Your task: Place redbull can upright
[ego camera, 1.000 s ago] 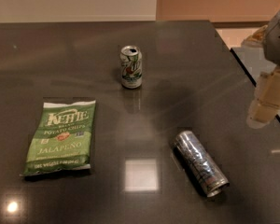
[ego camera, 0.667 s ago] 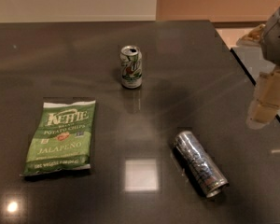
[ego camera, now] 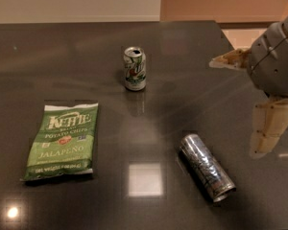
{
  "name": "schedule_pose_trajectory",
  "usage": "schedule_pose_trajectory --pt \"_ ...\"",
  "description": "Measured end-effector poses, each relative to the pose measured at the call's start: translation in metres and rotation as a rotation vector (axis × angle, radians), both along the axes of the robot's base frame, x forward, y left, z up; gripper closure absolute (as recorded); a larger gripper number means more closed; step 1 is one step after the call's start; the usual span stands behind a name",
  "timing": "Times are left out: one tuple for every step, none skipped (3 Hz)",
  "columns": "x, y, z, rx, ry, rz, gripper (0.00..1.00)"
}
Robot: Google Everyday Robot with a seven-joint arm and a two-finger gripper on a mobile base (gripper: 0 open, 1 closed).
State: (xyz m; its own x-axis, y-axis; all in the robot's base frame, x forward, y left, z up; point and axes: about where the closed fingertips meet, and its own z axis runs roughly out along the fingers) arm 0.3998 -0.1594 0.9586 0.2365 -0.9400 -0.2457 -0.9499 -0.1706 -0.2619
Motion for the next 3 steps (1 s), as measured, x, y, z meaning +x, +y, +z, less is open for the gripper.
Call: schedule_pose_trajectory --pt "-0.017 0.011 -0.022 -0.03 0.0 0.189 0.0" --pt "-0.028 0.013 -0.041 -0.088 -0.011 0.374 0.0" --pt "-0.033 0.011 -0.057 -0.125 -0.046 0.538 0.0"
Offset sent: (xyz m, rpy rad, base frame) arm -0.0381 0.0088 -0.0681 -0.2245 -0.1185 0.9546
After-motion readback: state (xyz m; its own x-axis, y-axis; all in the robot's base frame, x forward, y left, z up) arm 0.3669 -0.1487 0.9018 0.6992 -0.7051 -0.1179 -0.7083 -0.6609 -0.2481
